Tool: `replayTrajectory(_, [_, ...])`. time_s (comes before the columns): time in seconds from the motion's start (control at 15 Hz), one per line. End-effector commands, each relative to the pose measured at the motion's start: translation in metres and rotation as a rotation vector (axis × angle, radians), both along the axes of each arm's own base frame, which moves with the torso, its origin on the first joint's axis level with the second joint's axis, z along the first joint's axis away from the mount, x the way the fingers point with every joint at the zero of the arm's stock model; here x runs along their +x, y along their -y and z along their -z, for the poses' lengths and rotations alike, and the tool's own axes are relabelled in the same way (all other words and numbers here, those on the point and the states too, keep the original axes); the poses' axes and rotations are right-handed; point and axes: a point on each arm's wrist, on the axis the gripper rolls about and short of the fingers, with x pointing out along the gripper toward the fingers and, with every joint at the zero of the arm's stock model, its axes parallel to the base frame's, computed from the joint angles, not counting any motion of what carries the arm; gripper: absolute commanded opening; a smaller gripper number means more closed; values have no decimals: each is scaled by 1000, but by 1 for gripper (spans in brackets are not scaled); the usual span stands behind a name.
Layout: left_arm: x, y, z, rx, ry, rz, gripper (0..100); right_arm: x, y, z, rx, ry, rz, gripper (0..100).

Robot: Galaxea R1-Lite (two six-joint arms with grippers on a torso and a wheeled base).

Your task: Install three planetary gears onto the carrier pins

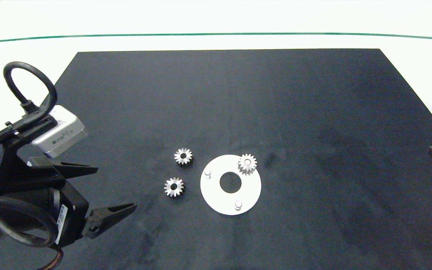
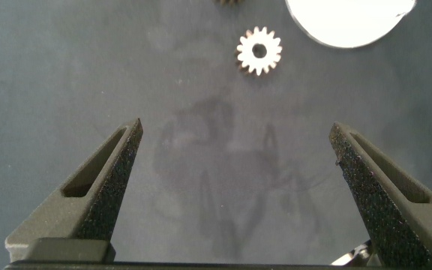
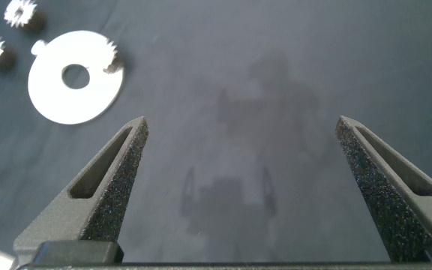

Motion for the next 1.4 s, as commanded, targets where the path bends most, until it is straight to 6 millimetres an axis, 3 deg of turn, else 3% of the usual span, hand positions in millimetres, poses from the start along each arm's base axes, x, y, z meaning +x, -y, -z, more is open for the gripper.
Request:
replayTrajectory(0.07, [19, 11, 14, 114, -39, -16, 100, -2, 0, 7, 2, -20, -42, 100])
replayTrajectory(0.33, [28, 28, 23, 153, -47, 20, 100, -3, 0, 7, 2, -18, -40, 100])
replayTrajectory(0.67, [44, 46, 15, 195, 7, 91, 100, -4, 1, 8, 1, -16, -33, 100])
replayTrajectory(1.4, [62, 87, 37, 242, -43, 184, 100, -14, 5, 4, 12, 22, -34, 100])
